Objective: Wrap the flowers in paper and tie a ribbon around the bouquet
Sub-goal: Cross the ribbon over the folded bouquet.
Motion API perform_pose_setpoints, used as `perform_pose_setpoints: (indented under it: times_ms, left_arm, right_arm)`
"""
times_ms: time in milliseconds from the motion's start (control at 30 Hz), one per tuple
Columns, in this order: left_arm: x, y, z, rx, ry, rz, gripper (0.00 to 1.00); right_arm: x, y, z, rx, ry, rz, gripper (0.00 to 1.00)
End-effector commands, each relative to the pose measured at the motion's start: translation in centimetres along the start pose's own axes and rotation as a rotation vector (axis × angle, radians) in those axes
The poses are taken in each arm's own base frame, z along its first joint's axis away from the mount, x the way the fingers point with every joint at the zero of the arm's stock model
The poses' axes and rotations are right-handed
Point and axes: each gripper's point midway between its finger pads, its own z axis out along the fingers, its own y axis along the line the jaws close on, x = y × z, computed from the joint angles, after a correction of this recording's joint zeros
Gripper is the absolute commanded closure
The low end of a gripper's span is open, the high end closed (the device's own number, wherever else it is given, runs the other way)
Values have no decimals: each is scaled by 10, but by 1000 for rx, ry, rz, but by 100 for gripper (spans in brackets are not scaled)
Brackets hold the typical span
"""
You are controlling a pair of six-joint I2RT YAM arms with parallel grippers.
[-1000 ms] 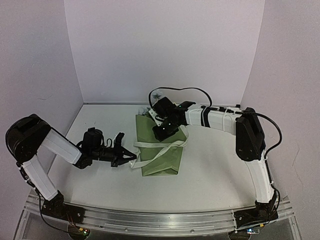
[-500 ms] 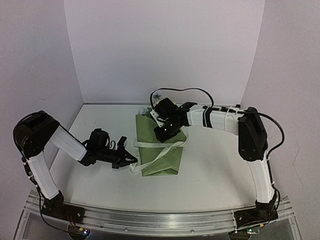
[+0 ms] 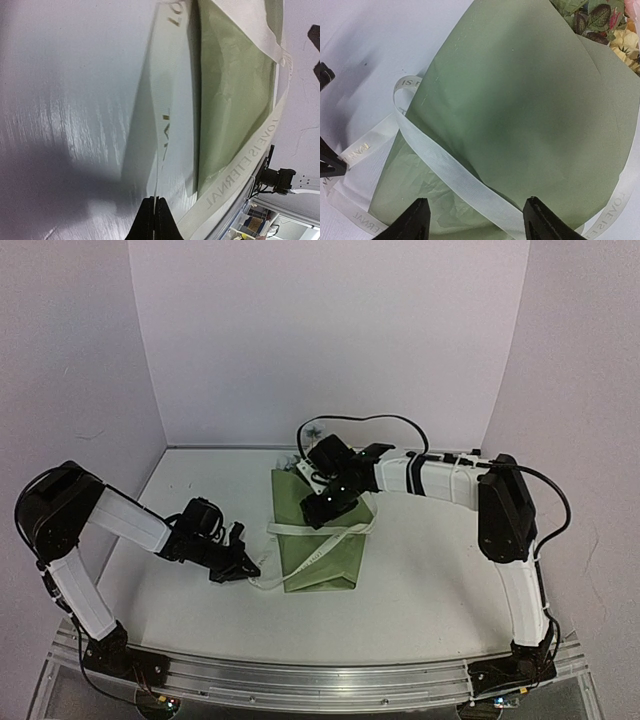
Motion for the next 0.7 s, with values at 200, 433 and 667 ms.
perform_pose_setpoints:
  times_ms: [200, 433, 667]
  left_arm:
    - [-14, -99, -56, 264, -70, 288, 100]
    - [-23, -150, -78, 418, -97, 406, 100]
    - [-10, -132, -55, 447, -31, 353, 100]
  right_arm:
    - [3, -1, 16, 30, 9, -138, 21]
    - [21, 5, 32, -7, 63, -149, 27]
    - [34, 7, 47, -5, 105, -147, 36]
